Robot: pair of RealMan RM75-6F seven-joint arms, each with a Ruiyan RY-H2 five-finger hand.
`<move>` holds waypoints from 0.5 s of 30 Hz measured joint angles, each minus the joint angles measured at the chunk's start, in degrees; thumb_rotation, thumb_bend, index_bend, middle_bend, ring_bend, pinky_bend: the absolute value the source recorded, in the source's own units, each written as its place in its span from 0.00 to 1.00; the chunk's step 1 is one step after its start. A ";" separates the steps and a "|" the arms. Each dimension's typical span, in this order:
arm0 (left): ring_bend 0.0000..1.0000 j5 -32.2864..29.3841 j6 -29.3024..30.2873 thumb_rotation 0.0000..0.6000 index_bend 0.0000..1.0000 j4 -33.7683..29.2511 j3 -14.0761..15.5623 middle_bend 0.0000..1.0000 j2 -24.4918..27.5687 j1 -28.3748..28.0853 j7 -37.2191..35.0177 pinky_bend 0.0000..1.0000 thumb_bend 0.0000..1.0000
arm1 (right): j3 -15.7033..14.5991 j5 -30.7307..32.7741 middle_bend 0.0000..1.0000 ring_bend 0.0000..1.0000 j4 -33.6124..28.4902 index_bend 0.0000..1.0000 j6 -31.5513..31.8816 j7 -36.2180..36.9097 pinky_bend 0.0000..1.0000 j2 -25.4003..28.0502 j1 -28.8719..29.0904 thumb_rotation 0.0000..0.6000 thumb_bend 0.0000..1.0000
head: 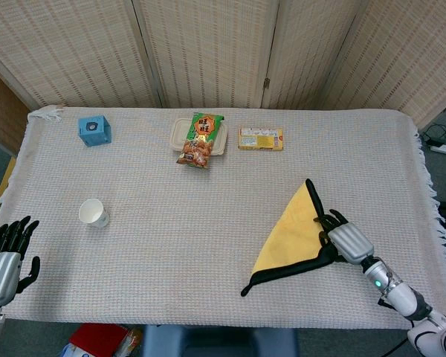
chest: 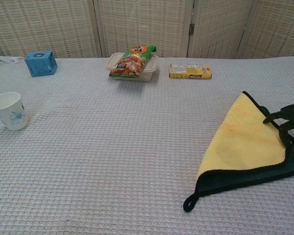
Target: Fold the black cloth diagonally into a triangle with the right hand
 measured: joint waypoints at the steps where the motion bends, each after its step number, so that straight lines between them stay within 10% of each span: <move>1: 0.00 -0.13 -0.09 1.00 0.00 0.07 -0.04 0.07 -0.05 -0.03 0.04 0.00 0.64 | -0.16 -0.27 0.17 0.12 0.25 0.61 0.29 0.34 0.00 -0.06 -0.30 1.00 0.50; 11: 0.00 -0.50 -0.85 1.00 0.00 0.24 -0.01 0.07 -0.46 -0.38 0.48 0.00 0.64 | -0.50 -0.95 0.14 0.10 0.65 0.56 1.56 0.63 0.00 0.80 -2.61 1.00 0.50; 15: 0.00 -0.52 -0.86 1.00 0.00 0.27 0.00 0.07 -0.60 -0.39 0.71 0.00 0.64 | -0.53 -1.03 0.06 0.07 0.04 0.35 1.35 0.06 0.00 1.39 -2.99 1.00 0.50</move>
